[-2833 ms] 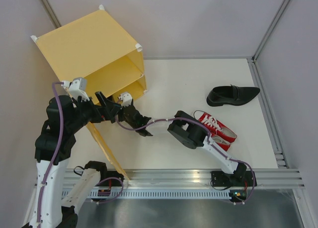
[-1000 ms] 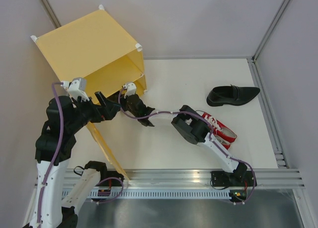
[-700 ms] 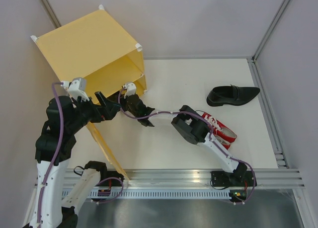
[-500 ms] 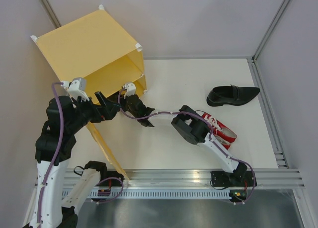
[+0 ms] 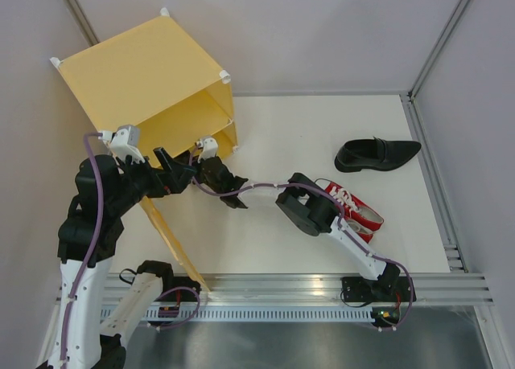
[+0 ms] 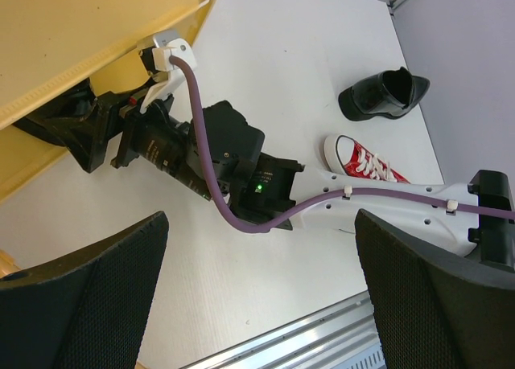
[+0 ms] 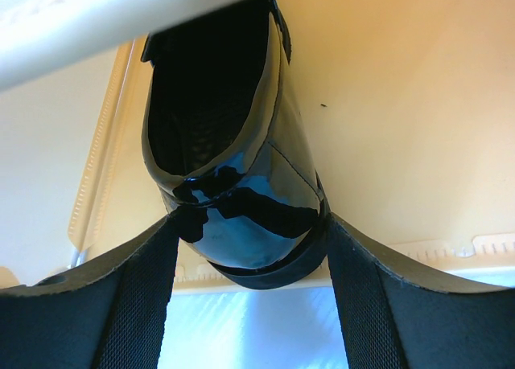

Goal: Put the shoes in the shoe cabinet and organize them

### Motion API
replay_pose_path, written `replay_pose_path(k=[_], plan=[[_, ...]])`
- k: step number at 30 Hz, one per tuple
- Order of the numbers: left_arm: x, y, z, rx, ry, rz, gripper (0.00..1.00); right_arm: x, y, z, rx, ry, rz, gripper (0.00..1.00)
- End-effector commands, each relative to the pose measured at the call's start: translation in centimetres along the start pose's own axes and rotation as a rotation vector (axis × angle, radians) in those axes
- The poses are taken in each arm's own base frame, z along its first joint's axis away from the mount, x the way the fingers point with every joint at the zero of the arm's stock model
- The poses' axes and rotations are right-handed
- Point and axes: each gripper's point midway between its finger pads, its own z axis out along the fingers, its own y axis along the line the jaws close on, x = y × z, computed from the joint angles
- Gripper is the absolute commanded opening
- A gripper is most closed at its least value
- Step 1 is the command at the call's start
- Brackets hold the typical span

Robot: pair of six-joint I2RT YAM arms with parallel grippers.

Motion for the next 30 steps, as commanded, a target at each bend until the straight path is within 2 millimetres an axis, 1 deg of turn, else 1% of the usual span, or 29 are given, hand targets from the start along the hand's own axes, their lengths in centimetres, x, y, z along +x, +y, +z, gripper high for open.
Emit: replay_pose_path(k=[1, 2, 3, 4, 7, 8, 10, 11, 13, 14, 17, 18, 21, 25, 26, 30], plan=[[0.8, 0.7, 0.2, -0.027, 0.025, -0.026, 1.00, -3.4, 4.7, -1.1, -0.067, -0.064, 0.103, 0.63], [0.8, 0.6, 0.2, -0.023, 0.023, -0.027, 1.00, -3.2, 4.9, -1.2, -0.060, -0.067, 0.106, 0.61], [0.9, 0.6, 0.2, -0.023, 0.027, -0.030, 1.00, -3.0, 4.9, -1.2, -0.052, -0.070, 0.118, 0.56], [0.8, 0.6, 0.2, -0.022, 0.025, -0.028, 1.00, -2.9, 4.8, -1.1, -0.042, -0.073, 0.124, 0.55], [0.8, 0.5, 0.1, -0.021, 0.023, -0.024, 1.00, -2.3, 5.0, -1.2, -0.027, -0.075, 0.131, 0.55], [0.8, 0.6, 0.2, -0.023, 0.023, -0.023, 1.00, -2.3, 5.4, -1.4, -0.029, -0.076, 0.135, 0.56], [0.8, 0.6, 0.2, -0.026, 0.022, -0.024, 1.00, -1.9, 5.5, -1.6, -0.031, -0.068, 0.137, 0.61], [0.8, 0.6, 0.2, -0.026, 0.022, -0.023, 1.00, -2.0, 5.9, -1.8, -0.038, -0.068, 0.137, 0.63], [0.8, 0.6, 0.3, -0.024, 0.026, -0.025, 1.00, -1.7, 6.1, -2.0, -0.039, -0.061, 0.139, 0.69], [0.9, 0.7, 0.3, -0.026, 0.030, -0.026, 1.00, -1.8, 6.5, -2.2, -0.045, -0.063, 0.145, 0.71], [1.0, 0.7, 0.3, -0.025, 0.031, -0.028, 1.00, -1.6, 7.2, -2.4, -0.065, -0.053, 0.149, 0.81], [1.0, 0.7, 0.3, -0.025, 0.031, -0.028, 1.00, -1.4, 7.4, -2.4, -0.071, -0.048, 0.148, 0.86], [0.9, 0.6, 0.2, -0.024, 0.026, -0.026, 1.00, -1.4, 7.9, -2.6, -0.098, -0.038, 0.149, 0.90], [0.9, 0.7, 0.2, -0.026, 0.023, -0.026, 1.00, -1.1, 8.4, -2.8, -0.129, -0.029, 0.135, 0.91], [0.9, 0.7, 0.3, -0.029, 0.025, -0.025, 1.00, -1.3, 8.6, -2.9, -0.139, -0.030, 0.134, 0.91], [0.7, 0.6, 0.2, -0.029, 0.021, -0.027, 0.99, -1.4, 8.2, -2.9, -0.125, -0.033, 0.127, 0.91]])
